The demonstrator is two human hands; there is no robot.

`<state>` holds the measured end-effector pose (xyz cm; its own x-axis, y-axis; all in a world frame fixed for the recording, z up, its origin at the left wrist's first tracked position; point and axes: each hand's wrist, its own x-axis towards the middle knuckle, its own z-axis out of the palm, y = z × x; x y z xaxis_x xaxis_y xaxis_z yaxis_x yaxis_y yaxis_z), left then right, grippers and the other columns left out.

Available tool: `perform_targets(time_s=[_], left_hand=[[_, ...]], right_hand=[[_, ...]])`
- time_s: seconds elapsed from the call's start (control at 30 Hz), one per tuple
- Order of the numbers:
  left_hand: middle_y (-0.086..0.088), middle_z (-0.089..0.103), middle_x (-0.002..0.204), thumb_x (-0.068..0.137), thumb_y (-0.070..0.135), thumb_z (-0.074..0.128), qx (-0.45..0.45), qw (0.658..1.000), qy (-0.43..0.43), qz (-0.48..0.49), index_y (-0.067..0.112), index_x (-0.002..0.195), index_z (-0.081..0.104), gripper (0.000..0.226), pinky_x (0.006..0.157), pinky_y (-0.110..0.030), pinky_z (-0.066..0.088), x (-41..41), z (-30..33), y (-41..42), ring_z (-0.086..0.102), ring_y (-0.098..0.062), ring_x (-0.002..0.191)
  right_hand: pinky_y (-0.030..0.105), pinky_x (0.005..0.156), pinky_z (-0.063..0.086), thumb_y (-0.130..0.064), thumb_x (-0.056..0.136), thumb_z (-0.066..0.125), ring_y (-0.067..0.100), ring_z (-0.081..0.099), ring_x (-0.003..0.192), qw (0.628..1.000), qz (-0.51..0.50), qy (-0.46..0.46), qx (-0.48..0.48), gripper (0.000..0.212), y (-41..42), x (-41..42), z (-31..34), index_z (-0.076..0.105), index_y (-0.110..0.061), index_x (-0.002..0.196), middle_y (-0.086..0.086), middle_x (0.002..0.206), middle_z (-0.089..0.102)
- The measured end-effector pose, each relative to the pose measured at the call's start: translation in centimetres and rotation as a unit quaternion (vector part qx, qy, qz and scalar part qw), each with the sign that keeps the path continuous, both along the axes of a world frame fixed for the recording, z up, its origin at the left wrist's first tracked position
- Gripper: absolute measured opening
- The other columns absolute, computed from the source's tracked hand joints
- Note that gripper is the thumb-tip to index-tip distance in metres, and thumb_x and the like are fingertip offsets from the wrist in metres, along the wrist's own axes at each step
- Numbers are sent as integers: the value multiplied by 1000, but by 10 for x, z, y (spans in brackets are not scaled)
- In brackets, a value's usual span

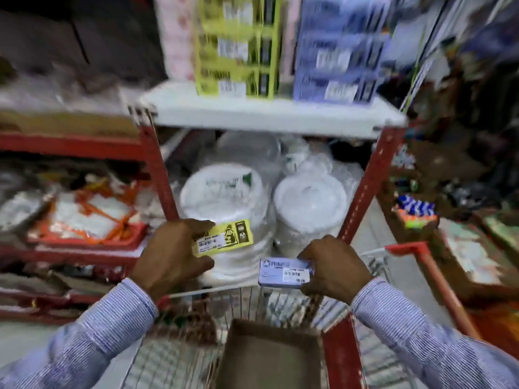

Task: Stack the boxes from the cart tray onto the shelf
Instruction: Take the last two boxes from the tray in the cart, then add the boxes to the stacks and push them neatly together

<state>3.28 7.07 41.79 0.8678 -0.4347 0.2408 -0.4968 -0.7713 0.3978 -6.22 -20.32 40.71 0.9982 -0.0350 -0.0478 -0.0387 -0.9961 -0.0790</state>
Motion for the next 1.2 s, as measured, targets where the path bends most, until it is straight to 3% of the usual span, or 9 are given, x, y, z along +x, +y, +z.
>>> perform_targets(time_s=[0.13,0.27,0.43,0.53,0.6,0.7,0.77,1.03,1.2], left_hand=[[-4,81,95,48,33,79,-22,995,-93,7,19,114,75,67,74,-28,55,3,87,10,75,-23,80],[4,81,92,50,40,85,-25,986,-164,17,24,114,74,67,64,-22,51,10,151,16,73,-13,75],[1,79,104,49,40,82,-37,974,-222,16,25,119,72,72,72,-27,54,24,215,15,73,-17,86],[5,79,103,48,28,84,-67,968,-241,3,24,116,73,69,75,-20,50,37,245,6,72,-9,86],[5,79,107,52,21,87,-88,964,-251,-20,22,118,72,68,81,-20,54,50,262,-4,72,-5,88],[2,78,110,56,14,90,-101,960,-258,-53,17,121,71,68,86,-23,58,71,278,-22,72,-5,91],[1,77,112,58,12,91,-91,957,-269,-64,17,122,69,68,87,-25,58,86,283,-34,73,-8,94],[1,72,124,72,13,85,-46,957,-270,-93,23,129,64,61,96,-36,56,139,283,-65,68,-14,110],[1,72,125,76,13,82,-26,957,-273,-95,25,128,64,56,96,-34,55,156,275,-70,67,-15,110]], right_hand=[[26,60,37,-45,56,79,20,52,75,997,-10,-77,-6,45,3,1,94,72,-22,94,-1,75,59],[30,64,50,-47,57,80,20,57,81,985,-4,-170,-27,51,5,-1,168,74,-21,101,-2,87,72],[29,54,37,-44,55,79,20,45,63,962,-22,-267,-48,32,-4,-4,240,66,-19,69,-7,57,47],[30,52,41,-41,59,77,22,50,62,949,-47,-303,-76,33,-16,1,273,55,-16,59,-4,54,47],[33,63,51,-40,63,79,23,56,70,937,-61,-336,-73,27,-25,7,292,60,-20,65,-2,64,59],[33,79,56,-44,70,80,21,63,89,922,-75,-369,-87,38,-36,23,308,72,-22,100,-1,93,72],[33,82,55,-44,72,79,20,64,94,912,-81,-389,-99,43,-42,38,313,71,-22,107,-1,100,73],[34,81,55,-31,77,78,23,62,99,912,-84,-383,-122,37,-56,91,306,66,-22,110,1,108,71],[35,82,53,-32,76,79,21,61,103,915,-91,-372,-126,39,-68,110,293,67,-23,113,-1,110,70]])
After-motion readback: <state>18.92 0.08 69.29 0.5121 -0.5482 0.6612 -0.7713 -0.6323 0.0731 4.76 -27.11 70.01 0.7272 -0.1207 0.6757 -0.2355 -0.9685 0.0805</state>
